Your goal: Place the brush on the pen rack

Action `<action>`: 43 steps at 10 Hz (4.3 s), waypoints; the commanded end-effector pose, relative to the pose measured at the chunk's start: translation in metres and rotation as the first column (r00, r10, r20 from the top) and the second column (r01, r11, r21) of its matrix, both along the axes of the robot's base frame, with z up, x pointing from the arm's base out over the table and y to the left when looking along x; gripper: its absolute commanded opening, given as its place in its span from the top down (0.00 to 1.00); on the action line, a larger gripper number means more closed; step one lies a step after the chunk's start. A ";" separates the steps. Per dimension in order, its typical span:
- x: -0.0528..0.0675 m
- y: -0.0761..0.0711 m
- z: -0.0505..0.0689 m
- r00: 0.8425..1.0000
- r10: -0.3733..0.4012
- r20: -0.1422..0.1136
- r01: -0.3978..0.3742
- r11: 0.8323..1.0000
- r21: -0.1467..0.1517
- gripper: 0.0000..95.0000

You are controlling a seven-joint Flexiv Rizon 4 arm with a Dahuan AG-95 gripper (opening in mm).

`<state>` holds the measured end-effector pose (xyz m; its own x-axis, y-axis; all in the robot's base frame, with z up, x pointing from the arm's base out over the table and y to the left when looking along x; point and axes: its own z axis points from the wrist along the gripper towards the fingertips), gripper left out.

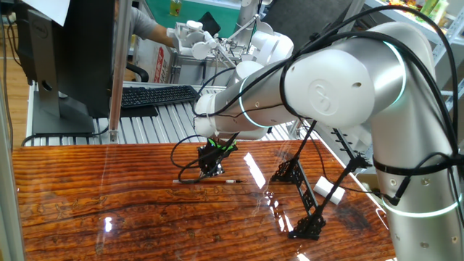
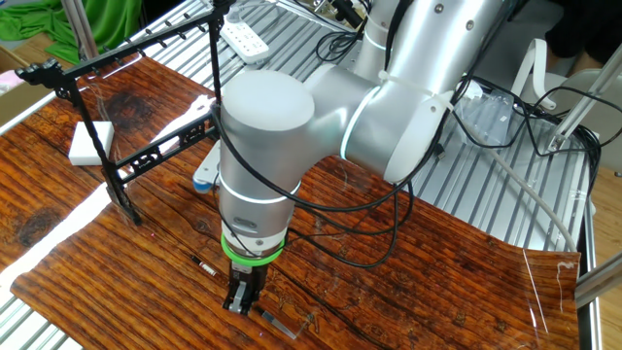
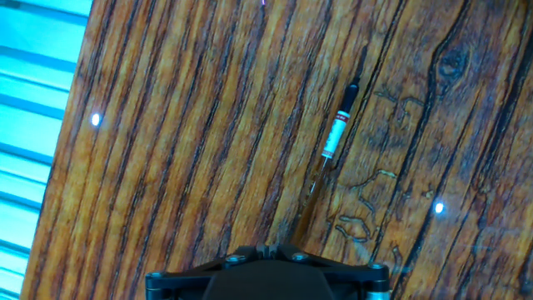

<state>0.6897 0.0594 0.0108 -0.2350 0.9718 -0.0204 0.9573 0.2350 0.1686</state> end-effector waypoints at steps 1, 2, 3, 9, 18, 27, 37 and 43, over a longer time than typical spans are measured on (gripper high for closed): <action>0.000 0.000 -0.001 1.000 -0.007 0.003 0.007 1.000 0.000 1.00; 0.000 0.000 -0.002 1.000 -0.006 0.005 0.006 1.000 -0.003 1.00; 0.000 0.000 -0.002 1.000 -0.005 0.005 0.005 1.000 -0.005 1.00; -0.002 -0.001 -0.003 1.000 0.009 0.004 -0.009 0.999 -0.039 0.80; -0.001 0.000 0.002 1.000 0.019 -0.018 -0.021 0.996 -0.089 0.60; -0.027 -0.003 0.018 0.999 0.045 -0.022 -0.047 0.995 -0.090 0.60; -0.031 -0.006 0.008 0.997 0.027 -0.076 -0.034 0.995 -0.093 0.60; -0.033 -0.006 0.000 0.997 0.026 -0.072 -0.033 0.995 -0.094 0.60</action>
